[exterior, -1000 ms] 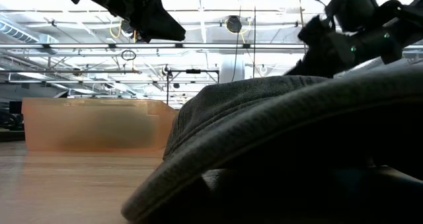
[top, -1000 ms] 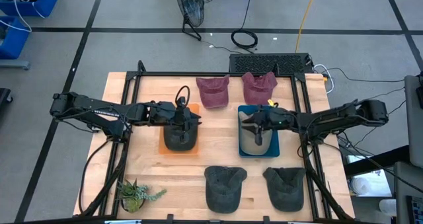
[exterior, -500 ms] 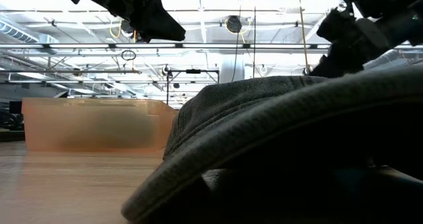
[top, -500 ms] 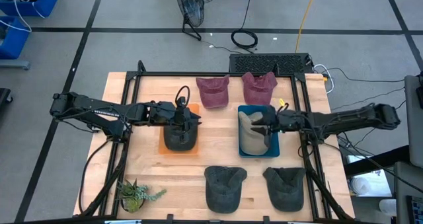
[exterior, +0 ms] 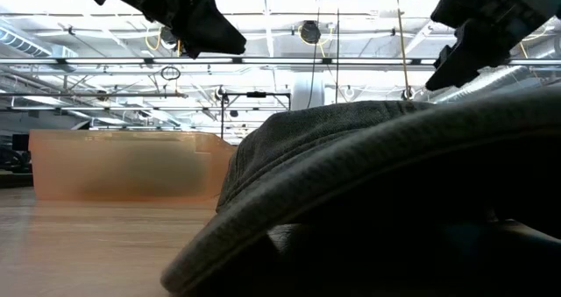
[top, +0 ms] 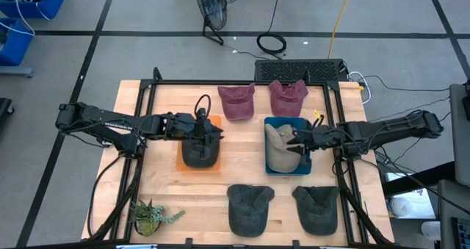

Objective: Pick & Place hat
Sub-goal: Put the left black cap into the orange bin

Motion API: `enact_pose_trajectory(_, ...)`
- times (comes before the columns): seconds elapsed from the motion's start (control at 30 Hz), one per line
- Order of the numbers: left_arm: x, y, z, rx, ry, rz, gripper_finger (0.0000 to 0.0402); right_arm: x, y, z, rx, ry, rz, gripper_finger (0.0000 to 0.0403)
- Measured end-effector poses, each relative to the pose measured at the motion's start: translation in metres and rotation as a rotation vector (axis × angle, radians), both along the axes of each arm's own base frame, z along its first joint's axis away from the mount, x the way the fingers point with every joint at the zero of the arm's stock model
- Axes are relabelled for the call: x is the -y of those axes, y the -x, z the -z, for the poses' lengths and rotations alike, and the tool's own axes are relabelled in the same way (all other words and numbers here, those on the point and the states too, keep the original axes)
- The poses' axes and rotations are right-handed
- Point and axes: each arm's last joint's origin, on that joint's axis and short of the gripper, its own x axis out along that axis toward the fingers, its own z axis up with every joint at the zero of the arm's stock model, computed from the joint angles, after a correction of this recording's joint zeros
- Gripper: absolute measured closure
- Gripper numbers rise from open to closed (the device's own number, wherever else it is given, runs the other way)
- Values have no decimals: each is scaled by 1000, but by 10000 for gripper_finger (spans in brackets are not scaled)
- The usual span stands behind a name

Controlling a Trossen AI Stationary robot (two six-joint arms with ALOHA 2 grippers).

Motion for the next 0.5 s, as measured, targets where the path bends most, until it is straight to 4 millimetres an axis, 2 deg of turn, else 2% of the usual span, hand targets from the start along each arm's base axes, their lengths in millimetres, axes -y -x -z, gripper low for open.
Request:
enact_pose_trajectory(0.23,3,0,0,0,-2,14,293,-6,5,6,-83,-42,6,310)
enact_pose_trajectory(0.5,3,0,0,-1,-6,15,293,-16,5,6,-65,-37,-62,310)
